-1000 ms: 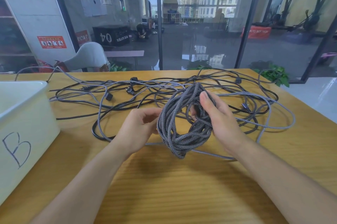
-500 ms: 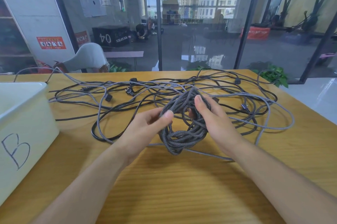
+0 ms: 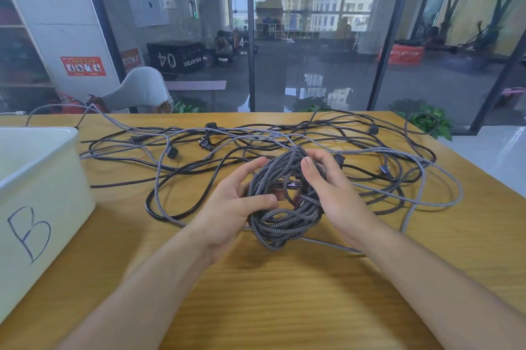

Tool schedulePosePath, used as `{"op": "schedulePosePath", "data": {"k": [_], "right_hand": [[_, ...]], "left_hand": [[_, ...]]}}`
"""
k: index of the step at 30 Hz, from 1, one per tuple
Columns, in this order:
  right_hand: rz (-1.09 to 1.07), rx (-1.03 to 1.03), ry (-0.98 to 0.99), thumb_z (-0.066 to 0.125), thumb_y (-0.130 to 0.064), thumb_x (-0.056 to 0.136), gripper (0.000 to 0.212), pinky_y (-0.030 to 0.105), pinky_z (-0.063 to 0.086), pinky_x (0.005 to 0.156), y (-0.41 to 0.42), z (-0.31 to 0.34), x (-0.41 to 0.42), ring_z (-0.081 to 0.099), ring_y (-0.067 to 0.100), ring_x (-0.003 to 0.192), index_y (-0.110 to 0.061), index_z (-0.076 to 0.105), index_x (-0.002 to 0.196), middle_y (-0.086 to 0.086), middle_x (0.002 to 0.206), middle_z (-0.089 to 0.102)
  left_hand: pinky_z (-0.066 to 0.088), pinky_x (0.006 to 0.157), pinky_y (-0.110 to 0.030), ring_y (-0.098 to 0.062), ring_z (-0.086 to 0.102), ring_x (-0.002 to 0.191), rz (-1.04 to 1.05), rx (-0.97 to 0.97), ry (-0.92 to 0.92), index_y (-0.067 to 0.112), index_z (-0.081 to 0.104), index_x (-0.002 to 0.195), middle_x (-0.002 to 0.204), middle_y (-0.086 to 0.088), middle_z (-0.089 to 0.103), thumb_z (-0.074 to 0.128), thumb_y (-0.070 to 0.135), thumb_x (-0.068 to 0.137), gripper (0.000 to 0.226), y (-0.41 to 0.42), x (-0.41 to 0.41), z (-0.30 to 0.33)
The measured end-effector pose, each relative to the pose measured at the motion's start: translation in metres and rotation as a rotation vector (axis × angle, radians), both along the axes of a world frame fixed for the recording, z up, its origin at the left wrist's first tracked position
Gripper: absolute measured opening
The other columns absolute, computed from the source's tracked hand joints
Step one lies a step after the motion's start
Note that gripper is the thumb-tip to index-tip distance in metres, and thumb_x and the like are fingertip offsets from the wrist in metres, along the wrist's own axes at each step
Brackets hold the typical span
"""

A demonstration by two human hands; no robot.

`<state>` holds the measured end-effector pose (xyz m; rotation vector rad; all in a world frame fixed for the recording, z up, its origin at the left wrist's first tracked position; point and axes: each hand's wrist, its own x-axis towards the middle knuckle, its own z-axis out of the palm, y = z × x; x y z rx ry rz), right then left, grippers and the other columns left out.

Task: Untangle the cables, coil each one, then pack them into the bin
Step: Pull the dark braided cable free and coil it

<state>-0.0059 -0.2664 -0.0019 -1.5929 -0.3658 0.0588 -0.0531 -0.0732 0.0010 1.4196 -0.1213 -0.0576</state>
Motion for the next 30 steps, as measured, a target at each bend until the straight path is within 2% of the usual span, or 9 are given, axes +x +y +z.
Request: {"op": "schedulePosePath", "data": {"k": [4, 8, 10, 12, 15, 17, 22, 27, 30], "right_hand": [[-0.025, -0.101, -0.115, 0.053, -0.063, 0.09, 0.047, 0.038, 0.054, 0.102, -0.002, 0.003, -0.001, 0.067, 0.002, 0.111, -0.041, 0.045, 0.131, -0.009, 0.131, 0.059], [-0.067, -0.143, -0.352, 0.072, -0.04, 0.093, 0.025, 0.037, 0.061, 0.082, -0.008, 0.007, 0.0, 0.063, 0.013, 0.121, -0.038, 0.057, 0.114, -0.016, 0.129, 0.052], [-0.108, -0.246, -0.457, 0.077, -0.037, 0.091, 0.017, 0.039, 0.056, 0.092, -0.011, 0.004, 0.002, 0.059, 0.012, 0.126, -0.039, 0.067, 0.105, -0.018, 0.13, 0.051], [-0.138, -0.276, -0.479, 0.08, -0.041, 0.088, 0.016, 0.044, 0.054, 0.1, -0.011, 0.003, 0.003, 0.056, 0.013, 0.129, -0.04, 0.073, 0.103, -0.021, 0.132, 0.051], [-0.168, -0.269, -0.533, 0.083, -0.037, 0.086, 0.017, 0.044, 0.06, 0.09, -0.01, 0.002, 0.001, 0.057, 0.016, 0.127, -0.037, 0.078, 0.102, -0.017, 0.135, 0.051], [-0.184, -0.265, -0.577, 0.083, -0.033, 0.086, 0.017, 0.042, 0.061, 0.085, -0.009, 0.003, 0.0, 0.06, 0.015, 0.123, -0.033, 0.079, 0.103, -0.015, 0.135, 0.051], [-0.174, -0.208, -0.593, 0.081, -0.026, 0.089, 0.014, 0.042, 0.06, 0.089, -0.006, 0.001, -0.001, 0.061, 0.014, 0.125, -0.028, 0.08, 0.103, -0.011, 0.133, 0.055], [-0.175, -0.21, -0.624, 0.074, -0.017, 0.095, 0.007, 0.042, 0.061, 0.086, -0.009, -0.001, 0.002, 0.061, 0.016, 0.126, -0.023, 0.075, 0.1, -0.012, 0.129, 0.062], [-0.148, -0.199, -0.566, 0.065, -0.013, 0.101, 0.012, 0.035, 0.059, 0.089, -0.009, 0.0, 0.003, 0.064, 0.012, 0.122, -0.025, 0.065, 0.099, -0.015, 0.127, 0.066]], "left_hand": [[0.059, 0.073, -0.029, -0.024, 0.075, 0.089, 0.071, -0.075, 0.05, 0.025, 0.055, 0.142, 0.105, -0.016, 0.077, 0.061, -0.011, 0.095, 0.06, -0.003, 0.002, -0.001], [0.06, 0.071, -0.03, -0.025, 0.075, 0.091, 0.134, -0.135, 0.046, 0.026, 0.057, 0.138, 0.104, -0.014, 0.078, 0.059, -0.011, 0.096, 0.056, -0.001, 0.003, 0.001], [0.06, 0.072, -0.029, -0.025, 0.075, 0.091, 0.141, -0.118, 0.028, 0.027, 0.059, 0.135, 0.106, -0.014, 0.078, 0.059, -0.011, 0.096, 0.055, 0.0, 0.002, 0.002], [0.06, 0.077, -0.03, -0.027, 0.075, 0.094, 0.142, -0.084, 0.008, 0.027, 0.06, 0.133, 0.109, -0.014, 0.077, 0.058, -0.012, 0.096, 0.054, -0.001, 0.002, 0.002], [0.06, 0.086, -0.034, -0.032, 0.074, 0.104, 0.136, -0.066, -0.023, 0.024, 0.059, 0.136, 0.115, -0.016, 0.076, 0.057, -0.014, 0.096, 0.056, -0.003, 0.002, 0.0], [0.06, 0.084, -0.03, -0.031, 0.074, 0.107, 0.137, -0.098, -0.035, 0.021, 0.057, 0.138, 0.117, -0.018, 0.075, 0.055, -0.018, 0.094, 0.058, -0.003, 0.003, 0.0], [0.059, 0.085, -0.028, -0.029, 0.074, 0.107, 0.105, -0.152, -0.065, 0.016, 0.055, 0.139, 0.119, -0.019, 0.074, 0.051, -0.024, 0.092, 0.062, -0.003, 0.002, 0.002], [0.056, 0.1, -0.042, -0.03, 0.07, 0.117, 0.064, -0.072, -0.101, 0.017, 0.058, 0.137, 0.125, -0.014, 0.073, 0.053, -0.02, 0.094, 0.057, -0.004, 0.001, 0.002], [0.058, 0.096, -0.044, -0.033, 0.07, 0.117, 0.063, -0.082, -0.08, 0.016, 0.059, 0.135, 0.124, -0.014, 0.073, 0.051, -0.018, 0.095, 0.054, -0.002, 0.0, 0.003]]}}
